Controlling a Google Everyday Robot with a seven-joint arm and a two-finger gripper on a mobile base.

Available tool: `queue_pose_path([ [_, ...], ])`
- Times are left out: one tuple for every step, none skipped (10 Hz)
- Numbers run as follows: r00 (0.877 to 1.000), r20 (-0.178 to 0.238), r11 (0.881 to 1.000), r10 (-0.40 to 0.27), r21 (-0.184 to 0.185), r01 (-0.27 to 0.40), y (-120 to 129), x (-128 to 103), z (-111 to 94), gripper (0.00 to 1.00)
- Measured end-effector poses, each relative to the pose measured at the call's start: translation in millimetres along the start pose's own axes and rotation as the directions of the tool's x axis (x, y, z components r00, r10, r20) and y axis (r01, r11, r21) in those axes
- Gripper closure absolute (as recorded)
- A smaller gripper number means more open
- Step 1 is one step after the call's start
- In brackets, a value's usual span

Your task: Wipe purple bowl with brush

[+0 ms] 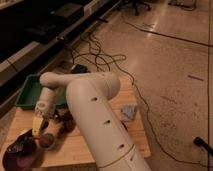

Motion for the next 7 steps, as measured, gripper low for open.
queue_pose_path([
  [1.000,0.003,1.000,-0.002,0.005,0.002,2,2,3,1.00],
  [1.000,0.008,1.000,-0.003,0.009,0.003,4,3,7,1.00],
  [1.000,0.017,1.000,-0.008,0.018,0.008,5,4,13,1.00],
  [0.999,0.027,0.999,-0.016,0.033,0.015,3,5,23,1.00],
  [0.999,0.036,0.999,-0.022,0.046,0.021,1,4,30,1.00],
  [0.999,0.044,0.998,-0.032,0.060,0.029,-5,-3,40,1.00],
  [0.998,0.048,0.997,-0.035,0.066,0.032,-9,-11,45,1.00],
])
